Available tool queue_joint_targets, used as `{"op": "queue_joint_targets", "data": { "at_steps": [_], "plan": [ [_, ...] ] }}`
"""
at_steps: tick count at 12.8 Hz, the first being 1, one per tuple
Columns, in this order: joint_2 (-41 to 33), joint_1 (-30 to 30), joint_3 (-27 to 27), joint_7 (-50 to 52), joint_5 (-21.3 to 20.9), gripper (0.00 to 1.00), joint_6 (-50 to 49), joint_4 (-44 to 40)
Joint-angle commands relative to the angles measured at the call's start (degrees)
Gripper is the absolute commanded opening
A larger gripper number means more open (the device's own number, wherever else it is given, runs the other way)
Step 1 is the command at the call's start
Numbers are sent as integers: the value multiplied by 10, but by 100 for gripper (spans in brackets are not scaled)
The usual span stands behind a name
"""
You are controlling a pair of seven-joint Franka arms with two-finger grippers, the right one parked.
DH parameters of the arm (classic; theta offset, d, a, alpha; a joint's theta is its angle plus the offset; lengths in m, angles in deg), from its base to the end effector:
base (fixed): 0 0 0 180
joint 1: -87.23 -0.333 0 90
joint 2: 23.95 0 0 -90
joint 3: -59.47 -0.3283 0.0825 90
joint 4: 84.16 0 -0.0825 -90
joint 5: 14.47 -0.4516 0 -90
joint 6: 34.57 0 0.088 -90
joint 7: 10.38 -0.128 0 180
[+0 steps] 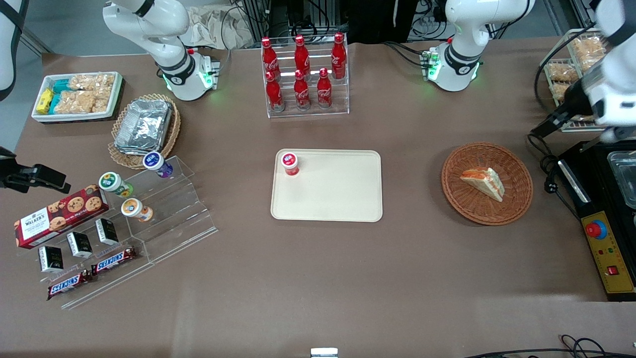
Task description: Place sandwich from basket to tray
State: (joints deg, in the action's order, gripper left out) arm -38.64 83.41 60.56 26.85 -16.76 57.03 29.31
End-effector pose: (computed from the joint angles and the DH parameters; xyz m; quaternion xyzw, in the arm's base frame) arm 0.5260 0.0294 0.5462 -0.9382 -0.3397 0.0532 0.0399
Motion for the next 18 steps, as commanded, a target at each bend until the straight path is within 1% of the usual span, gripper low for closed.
{"op": "queue_joint_targets", "data": {
  "at_steps": [1, 2, 3, 5, 6, 7, 9, 10, 11, 13, 15, 18],
  "plan": [
    [0, -2, 3, -8, -7, 100, -19, -30],
    [-1, -2, 4, -3, -5, 100, 7, -14],
    [-8, -2, 4, -1, -1, 100, 49, 22],
    [-17, -2, 4, 15, 4, 100, 162, 116],
    [-11, -2, 4, 21, 5, 100, 210, 144],
    [0, -1, 5, 26, 10, 100, 239, 158],
    [42, -1, 5, 57, 62, 100, 262, 158],
    [56, 1, 6, 69, 71, 100, 290, 167],
    [74, 3, 13, 86, 72, 100, 319, 175],
    [108, 3, 43, 129, 71, 100, 375, 187],
    [126, 3, 45, 134, 71, 100, 412, 210],
    [135, -2, 44, 123, 60, 100, 503, 272]
  ]
}}
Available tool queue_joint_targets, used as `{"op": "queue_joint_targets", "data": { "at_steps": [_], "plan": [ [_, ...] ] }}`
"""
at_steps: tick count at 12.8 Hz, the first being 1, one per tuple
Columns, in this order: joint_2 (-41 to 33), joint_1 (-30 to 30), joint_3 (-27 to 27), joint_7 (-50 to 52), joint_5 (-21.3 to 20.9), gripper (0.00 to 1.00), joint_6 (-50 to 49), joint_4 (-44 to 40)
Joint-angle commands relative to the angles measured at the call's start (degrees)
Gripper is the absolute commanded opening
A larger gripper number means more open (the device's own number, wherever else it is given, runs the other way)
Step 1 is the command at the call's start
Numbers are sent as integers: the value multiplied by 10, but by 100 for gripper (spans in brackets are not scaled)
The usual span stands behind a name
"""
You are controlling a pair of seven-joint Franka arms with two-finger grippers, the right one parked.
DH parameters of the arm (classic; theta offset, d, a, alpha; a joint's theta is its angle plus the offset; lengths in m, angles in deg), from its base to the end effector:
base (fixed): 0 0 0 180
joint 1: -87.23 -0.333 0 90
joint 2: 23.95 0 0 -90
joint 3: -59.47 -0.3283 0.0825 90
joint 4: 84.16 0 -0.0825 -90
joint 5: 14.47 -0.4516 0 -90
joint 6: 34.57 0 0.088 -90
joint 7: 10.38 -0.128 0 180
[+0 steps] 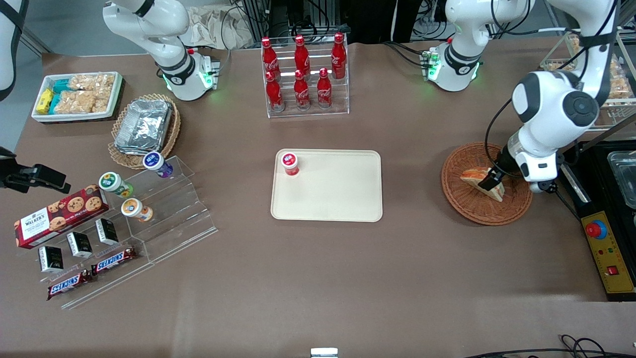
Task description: Place sandwich from basket to tray
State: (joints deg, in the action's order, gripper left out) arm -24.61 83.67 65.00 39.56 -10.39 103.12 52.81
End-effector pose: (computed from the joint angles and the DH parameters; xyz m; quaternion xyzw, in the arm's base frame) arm 0.5410 -0.0200 0.2668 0.9024 0.4300 0.0004 0.0266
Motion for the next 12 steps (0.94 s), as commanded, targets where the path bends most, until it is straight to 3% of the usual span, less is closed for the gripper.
{"op": "queue_joint_targets", "data": {
  "at_steps": [1, 7, 10, 11, 12],
  "plan": [
    [-3, -6, -1, -4, -13, 100, 49, 43],
    [27, -26, -5, -4, -72, 100, 110, 74],
    [54, -29, -5, -4, -80, 99, 161, 86],
    [59, -29, -5, -3, -80, 68, 167, 85],
    [59, -29, -4, -3, -80, 13, 167, 86]
  ]
}}
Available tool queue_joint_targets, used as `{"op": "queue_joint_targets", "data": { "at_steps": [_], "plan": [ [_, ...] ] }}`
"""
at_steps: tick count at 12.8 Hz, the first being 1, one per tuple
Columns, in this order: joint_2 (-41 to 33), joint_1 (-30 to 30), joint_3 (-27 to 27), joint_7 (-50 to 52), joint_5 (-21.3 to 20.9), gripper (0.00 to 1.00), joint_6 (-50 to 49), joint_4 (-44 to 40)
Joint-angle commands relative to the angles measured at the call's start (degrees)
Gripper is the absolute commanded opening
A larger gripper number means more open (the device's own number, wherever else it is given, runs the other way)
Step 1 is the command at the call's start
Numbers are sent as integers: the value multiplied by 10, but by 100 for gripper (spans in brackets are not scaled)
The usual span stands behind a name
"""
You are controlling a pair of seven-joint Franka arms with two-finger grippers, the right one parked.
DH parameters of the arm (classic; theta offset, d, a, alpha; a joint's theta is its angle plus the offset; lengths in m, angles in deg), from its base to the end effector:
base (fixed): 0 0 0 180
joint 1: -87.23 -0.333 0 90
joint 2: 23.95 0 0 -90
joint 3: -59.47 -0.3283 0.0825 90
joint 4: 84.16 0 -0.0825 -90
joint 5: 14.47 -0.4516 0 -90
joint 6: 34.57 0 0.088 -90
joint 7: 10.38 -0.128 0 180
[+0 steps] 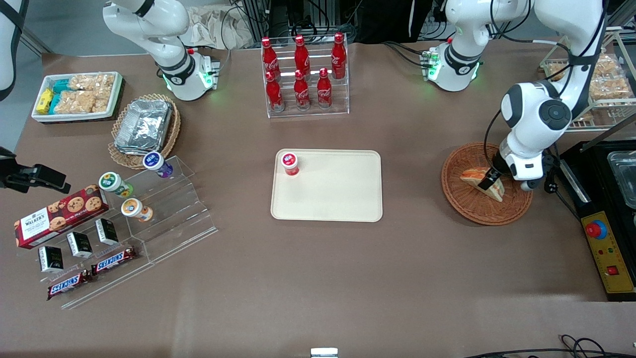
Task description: Place sandwich from basket to tray
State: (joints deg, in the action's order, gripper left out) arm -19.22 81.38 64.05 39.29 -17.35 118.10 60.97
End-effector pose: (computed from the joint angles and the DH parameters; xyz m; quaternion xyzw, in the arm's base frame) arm 0.5015 0.0093 0.1809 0.9117 0.4101 0.0261 0.0021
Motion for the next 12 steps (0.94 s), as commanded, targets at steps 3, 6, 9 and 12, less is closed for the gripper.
{"op": "queue_joint_targets", "data": {
  "at_steps": [3, 6, 9, 12],
  "plan": [
    [5, -7, 5, 1, -10, 0, 18, 2],
    [-9, -6, 5, 1, -10, 0, 5, -4],
    [-60, -6, 5, -43, -31, 0, -89, -29],
    [-89, 0, 11, -92, -35, 0, -270, -139]
  ]
}}
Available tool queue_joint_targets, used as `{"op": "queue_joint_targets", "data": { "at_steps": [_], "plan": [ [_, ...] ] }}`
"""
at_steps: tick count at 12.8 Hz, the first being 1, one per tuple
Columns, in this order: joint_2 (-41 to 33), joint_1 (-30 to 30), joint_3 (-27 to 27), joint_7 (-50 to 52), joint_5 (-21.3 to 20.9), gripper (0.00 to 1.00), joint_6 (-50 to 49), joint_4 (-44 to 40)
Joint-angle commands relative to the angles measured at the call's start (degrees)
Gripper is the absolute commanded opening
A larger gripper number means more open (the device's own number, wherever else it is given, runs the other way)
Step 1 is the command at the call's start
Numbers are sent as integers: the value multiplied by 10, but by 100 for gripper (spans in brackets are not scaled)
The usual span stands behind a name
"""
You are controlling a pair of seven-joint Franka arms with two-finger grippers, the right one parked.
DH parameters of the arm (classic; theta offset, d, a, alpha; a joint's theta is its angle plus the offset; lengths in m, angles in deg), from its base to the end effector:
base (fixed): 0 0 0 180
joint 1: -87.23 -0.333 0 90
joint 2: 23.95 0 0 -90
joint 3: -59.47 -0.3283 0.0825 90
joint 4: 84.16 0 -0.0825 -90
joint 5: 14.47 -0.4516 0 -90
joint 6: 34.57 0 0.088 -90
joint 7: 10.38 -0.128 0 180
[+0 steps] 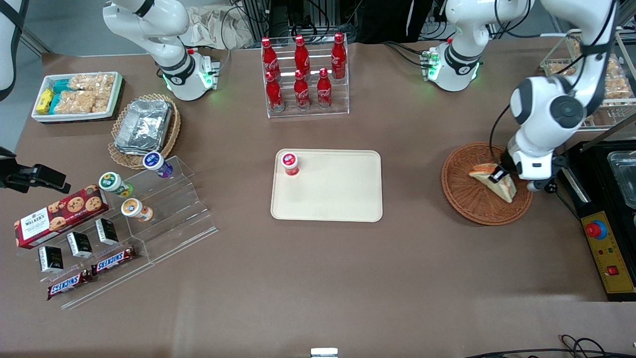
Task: Place sandwich from basket to tray
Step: 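Lift the sandwich up out of the wicker basket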
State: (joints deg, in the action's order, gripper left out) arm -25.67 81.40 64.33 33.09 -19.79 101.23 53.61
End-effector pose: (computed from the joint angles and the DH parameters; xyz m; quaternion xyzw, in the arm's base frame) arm 0.5328 0.0116 0.2674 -0.9373 -0.3469 -0.0100 0.0321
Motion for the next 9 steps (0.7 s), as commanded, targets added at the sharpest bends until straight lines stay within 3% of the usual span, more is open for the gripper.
{"op": "queue_joint_targets", "data": {
  "at_steps": [1, 5, 7, 9],
  "plan": [
    [-23, 1, 14, -52, -11, 0, -178, -122],
    [-19, 2, 83, -100, -11, 0, -364, -286],
    [-24, 2, 135, -152, -12, 0, -389, -309],
    [-19, 2, 206, -175, -41, 0, -393, -312]
  ]
}}
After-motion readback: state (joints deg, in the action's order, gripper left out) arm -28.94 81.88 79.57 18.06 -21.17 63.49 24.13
